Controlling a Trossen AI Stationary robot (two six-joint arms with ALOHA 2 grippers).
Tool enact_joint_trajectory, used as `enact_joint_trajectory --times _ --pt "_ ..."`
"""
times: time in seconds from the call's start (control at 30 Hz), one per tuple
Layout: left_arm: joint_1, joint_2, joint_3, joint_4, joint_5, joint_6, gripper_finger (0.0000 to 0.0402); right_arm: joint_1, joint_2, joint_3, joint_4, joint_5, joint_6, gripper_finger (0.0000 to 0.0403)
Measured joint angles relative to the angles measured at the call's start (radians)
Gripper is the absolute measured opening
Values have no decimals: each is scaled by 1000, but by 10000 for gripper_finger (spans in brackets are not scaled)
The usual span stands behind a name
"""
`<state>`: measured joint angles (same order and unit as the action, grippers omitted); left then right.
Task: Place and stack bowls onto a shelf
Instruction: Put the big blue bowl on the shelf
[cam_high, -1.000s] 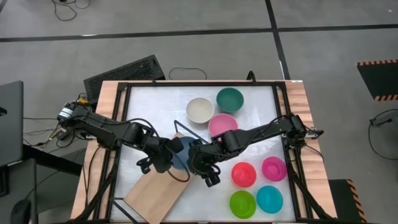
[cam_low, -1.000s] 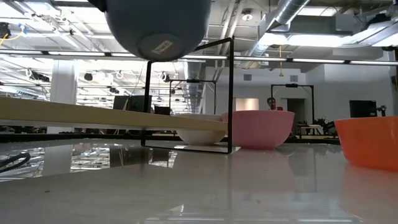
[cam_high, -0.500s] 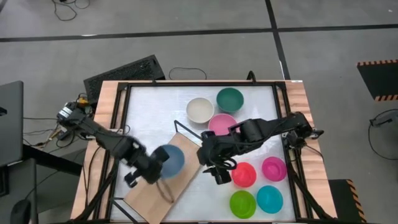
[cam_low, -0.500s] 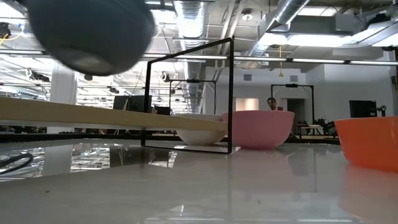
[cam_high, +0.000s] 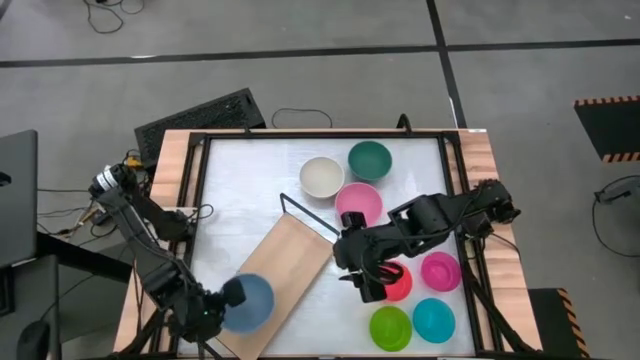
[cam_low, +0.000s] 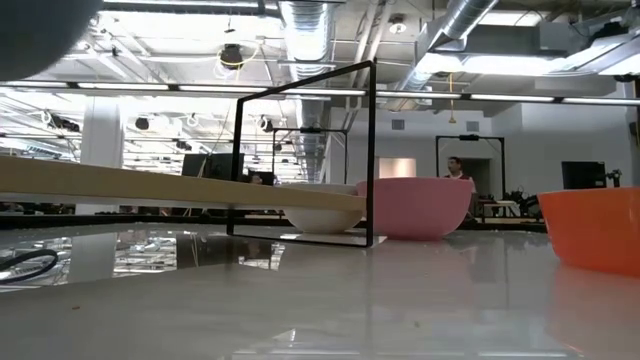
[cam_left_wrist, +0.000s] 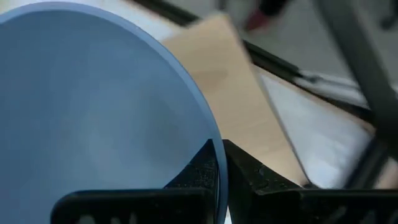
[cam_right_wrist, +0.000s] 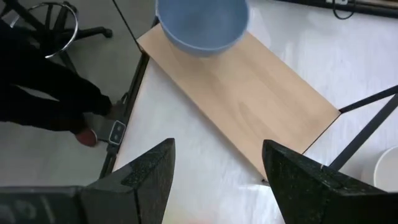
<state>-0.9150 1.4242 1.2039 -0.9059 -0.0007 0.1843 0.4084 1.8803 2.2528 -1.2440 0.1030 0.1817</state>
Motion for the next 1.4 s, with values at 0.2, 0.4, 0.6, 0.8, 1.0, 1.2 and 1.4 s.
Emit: enact_joint_trajectory --times 0.2,0.4,0.6,0.8,1.0,1.2,1.4 --pt "-15 -5 -17 -101 74 302 0 -3 3 0 8 12 25 268" --pt "32 -14 -18 -168 88 448 0 -6 4 0 36 59 31 268" --pt "37 -113 -170 -7 112 518 0 -12 7 0 48 82 31 268" --pt "39 -161 -242 66 34 684 0 -23 6 0 48 82 40 268" --pt "38 -152 -242 31 75 800 0 -32 6 0 48 83 47 268" --pt "38 -134 -238 13 59 948 0 -42 6 0 48 82 47 268" --pt "28 -128 -236 7 62 963 0 -53 6 0 48 83 47 268"
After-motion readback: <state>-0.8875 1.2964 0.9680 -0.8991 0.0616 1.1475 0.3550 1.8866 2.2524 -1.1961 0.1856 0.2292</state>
